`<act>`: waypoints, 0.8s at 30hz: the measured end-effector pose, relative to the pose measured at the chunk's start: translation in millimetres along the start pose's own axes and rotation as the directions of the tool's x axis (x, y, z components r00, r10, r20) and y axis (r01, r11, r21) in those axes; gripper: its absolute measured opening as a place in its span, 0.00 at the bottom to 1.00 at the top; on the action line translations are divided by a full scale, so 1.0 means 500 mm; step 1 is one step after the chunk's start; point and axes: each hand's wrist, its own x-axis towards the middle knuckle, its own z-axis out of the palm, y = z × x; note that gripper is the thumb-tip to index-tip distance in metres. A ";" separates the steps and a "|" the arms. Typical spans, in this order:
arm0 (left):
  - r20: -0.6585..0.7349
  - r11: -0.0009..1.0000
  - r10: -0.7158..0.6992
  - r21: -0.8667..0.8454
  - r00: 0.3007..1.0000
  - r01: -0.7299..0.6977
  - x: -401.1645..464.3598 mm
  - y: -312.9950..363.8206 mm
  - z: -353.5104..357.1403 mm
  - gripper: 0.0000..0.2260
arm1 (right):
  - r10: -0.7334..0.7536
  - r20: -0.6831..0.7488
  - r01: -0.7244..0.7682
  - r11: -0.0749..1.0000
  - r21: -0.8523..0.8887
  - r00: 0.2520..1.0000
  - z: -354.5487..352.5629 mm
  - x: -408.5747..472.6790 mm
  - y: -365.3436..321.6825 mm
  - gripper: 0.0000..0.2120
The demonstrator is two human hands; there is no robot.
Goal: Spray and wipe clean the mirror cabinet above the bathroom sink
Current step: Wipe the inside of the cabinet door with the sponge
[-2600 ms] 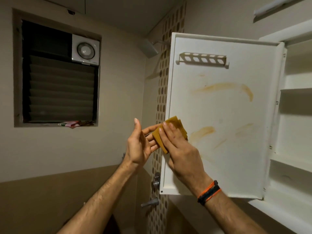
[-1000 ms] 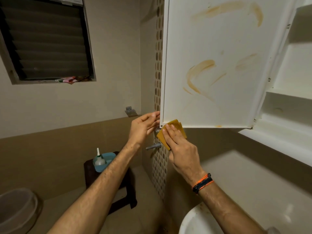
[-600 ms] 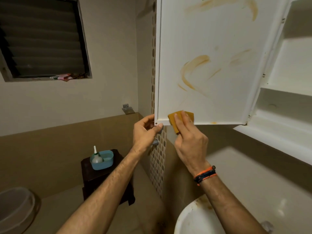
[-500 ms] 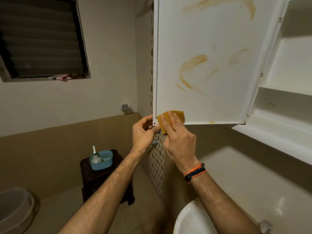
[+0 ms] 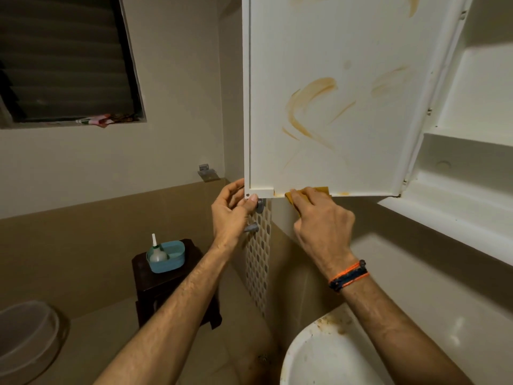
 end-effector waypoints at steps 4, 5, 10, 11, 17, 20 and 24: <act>-0.018 1.000 -0.011 -0.004 1.000 0.011 -0.001 -0.002 0.007 0.18 | -0.042 0.007 0.042 0.995 -0.093 0.999 -0.005 0.023 -0.031 0.17; -0.024 1.000 -0.008 0.001 1.000 0.008 -0.001 -0.002 0.008 0.17 | -0.046 0.014 0.048 0.995 -0.086 0.999 -0.002 0.025 -0.041 0.16; -0.030 1.000 -0.010 -0.023 0.999 0.009 0.001 -0.007 0.008 0.16 | -0.038 0.065 0.030 0.992 0.123 0.997 0.024 0.008 -0.038 0.25; -0.030 0.999 -0.015 -0.032 0.999 0.014 0.001 -0.008 0.010 0.16 | -0.036 0.047 0.027 0.985 0.172 0.998 0.026 0.006 -0.030 0.26; -0.011 0.971 -0.140 -0.197 0.990 0.135 0.004 -0.012 0.023 0.22 | -0.016 -0.093 0.043 0.955 0.293 0.996 0.037 0.032 -0.020 0.18; 0.012 0.966 -0.165 -0.199 0.986 0.164 0.007 -0.016 0.035 0.18 | -0.025 -0.036 0.035 0.951 0.307 0.999 0.038 0.033 -0.022 0.19; -0.016 0.969 -0.165 -0.187 0.986 0.160 0.008 -0.018 0.043 0.17 | -0.088 -0.031 0.092 0.978 0.189 0.996 0.033 0.031 -0.016 0.17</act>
